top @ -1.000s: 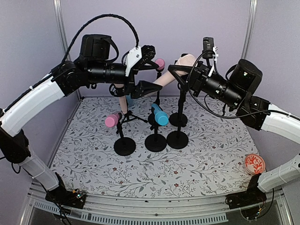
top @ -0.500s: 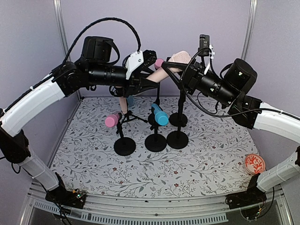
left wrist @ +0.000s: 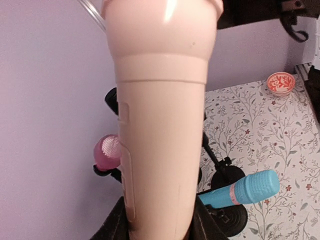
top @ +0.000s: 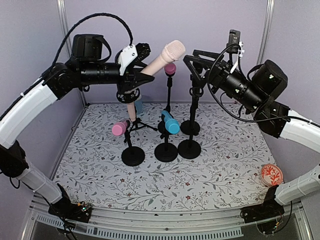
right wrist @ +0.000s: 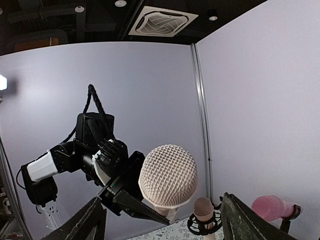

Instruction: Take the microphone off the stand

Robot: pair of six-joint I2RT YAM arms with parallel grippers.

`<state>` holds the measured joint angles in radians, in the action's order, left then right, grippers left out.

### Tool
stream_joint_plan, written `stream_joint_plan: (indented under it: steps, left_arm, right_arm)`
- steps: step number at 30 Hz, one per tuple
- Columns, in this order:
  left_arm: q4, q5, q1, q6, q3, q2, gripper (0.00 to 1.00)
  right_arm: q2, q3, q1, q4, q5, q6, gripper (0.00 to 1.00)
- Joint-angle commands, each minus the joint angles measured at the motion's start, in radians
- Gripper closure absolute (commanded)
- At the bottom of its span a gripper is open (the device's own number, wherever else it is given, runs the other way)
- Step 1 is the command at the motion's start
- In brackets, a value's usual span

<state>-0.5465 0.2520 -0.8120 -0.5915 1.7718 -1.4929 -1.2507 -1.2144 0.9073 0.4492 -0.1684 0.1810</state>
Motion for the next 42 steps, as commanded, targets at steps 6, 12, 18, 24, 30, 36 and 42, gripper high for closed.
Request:
stream_joint_plan:
  steps: [6, 12, 18, 24, 30, 36, 42]
  left_arm:
    - [-0.093, -0.019, 0.414, 0.046, -0.147, 0.261, 1.0]
    - [-0.082, 0.054, 0.73, 0.012, -0.505, 0.449, 1.0]
    - [-0.038, 0.036, 0.848, 0.004, -0.773, 0.394, 1.0]
    - [0.068, 0.007, 0.845, 0.077, -0.815, 0.189, 1.0]
    - [0.156, -0.116, 0.84, 0.057, -0.812, -0.011, 1.0]
    - [0.14, -0.233, 0.854, 0.071, -0.829, -0.152, 1.0]
    - [0.176, -0.252, 0.872, 0.118, -0.932, -0.125, 0.97]
  right_arm:
    - [0.225, 0.154, -0.054, -0.108, 0.23, -0.064, 0.19]
    - [0.335, 0.275, -0.155, -0.282, 0.231, 0.114, 0.26]
    - [0.322, 0.338, -0.303, -0.46, 0.002, 0.393, 0.26]
    - [0.247, 0.423, -0.361, -0.456, -0.183, 0.505, 0.21]
    - [0.242, 0.533, -0.4, -0.363, -0.227, 0.608, 0.21]
    - [0.213, 0.641, -0.468, -0.261, -0.357, 0.709, 0.22]
    - [0.055, 0.681, -0.516, -0.078, -0.527, 0.783, 0.22]
